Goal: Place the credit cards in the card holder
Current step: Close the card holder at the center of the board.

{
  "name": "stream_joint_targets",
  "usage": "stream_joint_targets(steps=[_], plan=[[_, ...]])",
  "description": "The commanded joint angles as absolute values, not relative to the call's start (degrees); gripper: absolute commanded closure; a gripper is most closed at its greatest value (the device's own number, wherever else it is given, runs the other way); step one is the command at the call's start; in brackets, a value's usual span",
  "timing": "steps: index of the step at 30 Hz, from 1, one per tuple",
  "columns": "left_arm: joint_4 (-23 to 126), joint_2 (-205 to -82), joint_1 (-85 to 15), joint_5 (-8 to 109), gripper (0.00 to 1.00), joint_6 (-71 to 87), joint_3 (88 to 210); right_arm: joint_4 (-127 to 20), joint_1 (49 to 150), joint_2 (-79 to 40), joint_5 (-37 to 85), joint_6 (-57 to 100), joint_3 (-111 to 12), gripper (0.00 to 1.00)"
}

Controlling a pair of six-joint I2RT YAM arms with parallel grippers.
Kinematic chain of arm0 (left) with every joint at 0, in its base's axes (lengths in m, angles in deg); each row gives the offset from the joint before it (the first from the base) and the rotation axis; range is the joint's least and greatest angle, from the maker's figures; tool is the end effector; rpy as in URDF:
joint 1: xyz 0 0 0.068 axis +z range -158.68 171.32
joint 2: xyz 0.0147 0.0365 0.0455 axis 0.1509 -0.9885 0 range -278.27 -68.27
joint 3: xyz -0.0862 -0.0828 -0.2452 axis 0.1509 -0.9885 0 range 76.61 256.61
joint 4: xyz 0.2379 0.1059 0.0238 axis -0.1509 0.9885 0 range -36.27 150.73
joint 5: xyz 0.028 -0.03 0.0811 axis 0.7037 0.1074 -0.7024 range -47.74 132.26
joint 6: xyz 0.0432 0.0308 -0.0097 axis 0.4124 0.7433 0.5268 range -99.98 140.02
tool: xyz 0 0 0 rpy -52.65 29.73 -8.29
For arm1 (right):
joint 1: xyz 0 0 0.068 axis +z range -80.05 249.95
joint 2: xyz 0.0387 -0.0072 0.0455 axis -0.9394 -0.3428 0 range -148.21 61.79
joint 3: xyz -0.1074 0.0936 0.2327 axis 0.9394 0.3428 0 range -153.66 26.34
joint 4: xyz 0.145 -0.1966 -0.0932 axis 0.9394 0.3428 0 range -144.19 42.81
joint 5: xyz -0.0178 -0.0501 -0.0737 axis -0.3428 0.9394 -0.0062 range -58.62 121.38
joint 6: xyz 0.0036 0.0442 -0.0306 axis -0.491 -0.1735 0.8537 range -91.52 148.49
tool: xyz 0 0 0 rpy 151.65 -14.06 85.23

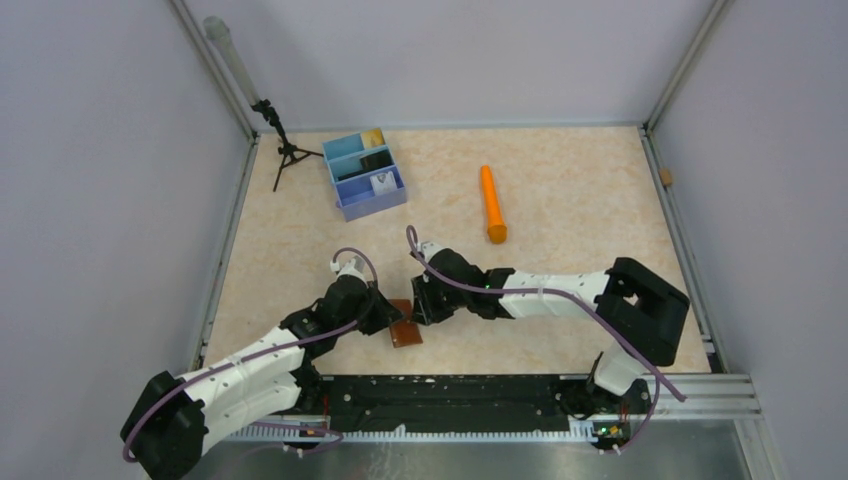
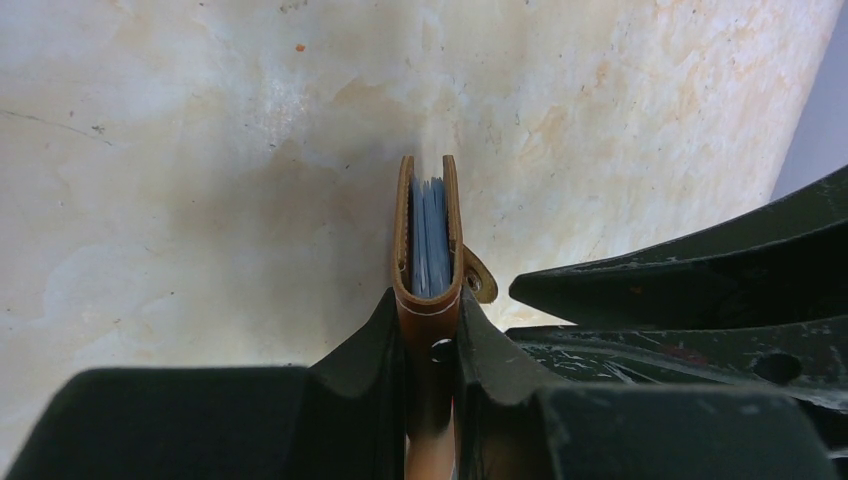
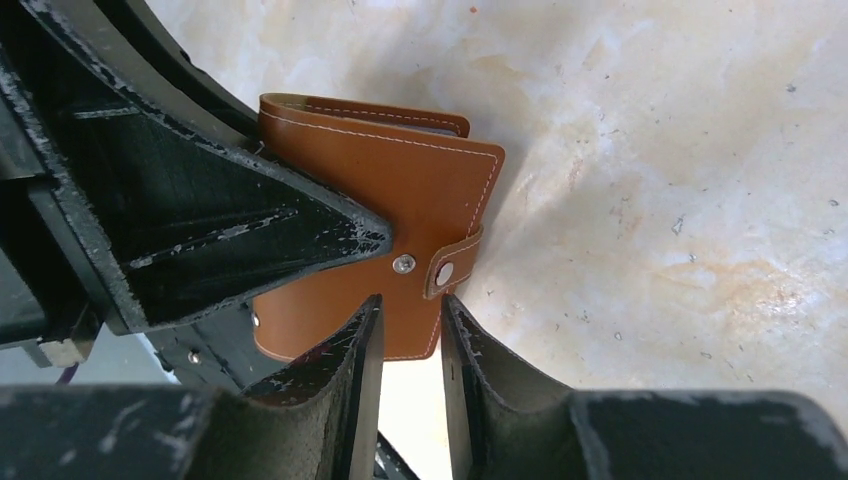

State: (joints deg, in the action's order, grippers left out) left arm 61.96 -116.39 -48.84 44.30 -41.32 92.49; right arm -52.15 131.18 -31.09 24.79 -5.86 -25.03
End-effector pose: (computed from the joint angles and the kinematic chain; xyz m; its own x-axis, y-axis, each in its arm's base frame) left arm 0.1263 -0.1084 0.1589 -0.8216 -0.4542 -0.3445 -0.1164 0.7252 -0.6786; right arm 0.1580 0.2963 0.1845 -0.7877 -0.2701 -0.5537 -0.5649 0.6753 0.4742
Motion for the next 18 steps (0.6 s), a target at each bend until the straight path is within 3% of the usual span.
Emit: stream_joint_targets(steps=[1, 8, 18], plan=[[60.6, -115.3, -48.6, 43.8, 1.00, -40.8, 94.8, -55.2, 130.8, -33.2, 23.8, -6.2, -25.6, 0.74], [60.7, -115.2, -48.6, 43.9, 1.00, -40.9, 94.7, -55.4, 130.8, -34.0, 24.4, -6.1, -26.0, 0.85], [60.5, -115.4, -48.6, 44.1, 1.00, -41.0, 94.6, -55.4, 130.7, -34.2, 24.7, -5.9, -26.5, 0.83]])
